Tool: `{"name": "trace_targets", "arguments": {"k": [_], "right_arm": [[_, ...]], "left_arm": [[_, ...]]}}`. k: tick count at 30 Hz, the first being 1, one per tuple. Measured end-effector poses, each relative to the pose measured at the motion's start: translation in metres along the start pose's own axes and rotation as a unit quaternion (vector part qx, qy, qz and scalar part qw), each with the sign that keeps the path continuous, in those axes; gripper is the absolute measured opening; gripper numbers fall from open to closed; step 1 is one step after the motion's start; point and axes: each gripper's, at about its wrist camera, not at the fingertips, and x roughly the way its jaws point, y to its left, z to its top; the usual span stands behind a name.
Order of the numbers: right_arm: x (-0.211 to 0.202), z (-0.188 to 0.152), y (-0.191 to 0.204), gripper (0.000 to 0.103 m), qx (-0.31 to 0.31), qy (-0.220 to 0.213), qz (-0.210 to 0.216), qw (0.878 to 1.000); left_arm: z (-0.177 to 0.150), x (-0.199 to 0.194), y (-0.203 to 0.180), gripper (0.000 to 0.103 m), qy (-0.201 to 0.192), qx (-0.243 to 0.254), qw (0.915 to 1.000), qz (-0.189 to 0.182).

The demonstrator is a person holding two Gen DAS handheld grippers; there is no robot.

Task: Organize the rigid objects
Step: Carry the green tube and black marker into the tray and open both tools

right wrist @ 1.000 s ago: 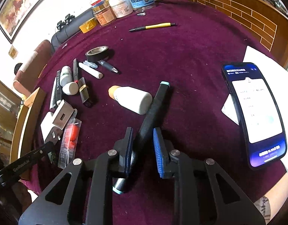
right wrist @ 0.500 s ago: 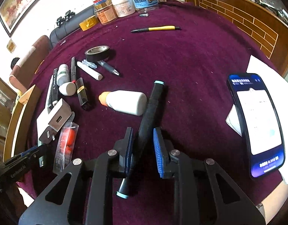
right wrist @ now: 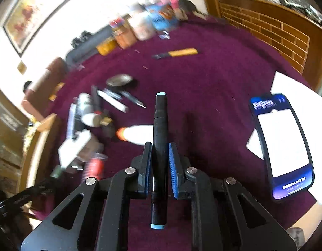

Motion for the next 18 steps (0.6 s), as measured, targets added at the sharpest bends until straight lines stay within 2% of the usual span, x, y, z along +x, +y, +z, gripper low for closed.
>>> {"name": "trace_targets", "arguments": {"k": [1, 3, 7, 9, 14, 16, 18], "right_arm": [[-0.004, 0.0, 0.01, 0.015, -0.01, -0.003, 0.024, 1.0], [-0.004, 0.001, 0.028, 0.015, -0.031, 0.004, 0.042, 0.999], [0.007, -0.003, 0.046, 0.015, -0.042, 0.028, 0.083, 0.995], [0.012, -0.005, 0.053, 0.015, -0.049, 0.035, 0.085, 0.995], [0.016, -0.013, 0.073, 0.015, -0.072, 0.051, 0.111, 0.99], [0.014, -0.015, 0.077, 0.015, -0.08, 0.053, 0.119, 0.988], [0.012, -0.013, 0.081, 0.015, -0.085, 0.054, 0.131, 0.986]], "left_arm": [[0.0, -0.001, 0.002, 0.016, -0.001, -0.003, 1.0, -0.004], [-0.002, -0.004, 0.002, 0.016, -0.002, -0.001, 0.9999, -0.012], [-0.011, 0.01, 0.0, 0.017, 0.035, 0.031, 0.9989, -0.004], [-0.017, 0.019, -0.002, 0.017, 0.046, 0.043, 0.998, 0.006], [-0.018, 0.022, -0.011, 0.016, 0.026, 0.07, 0.9968, 0.028], [-0.016, 0.016, -0.006, 0.015, 0.02, 0.056, 0.9982, 0.01], [-0.012, -0.002, 0.003, 0.015, -0.005, 0.034, 0.9991, -0.026]]}}
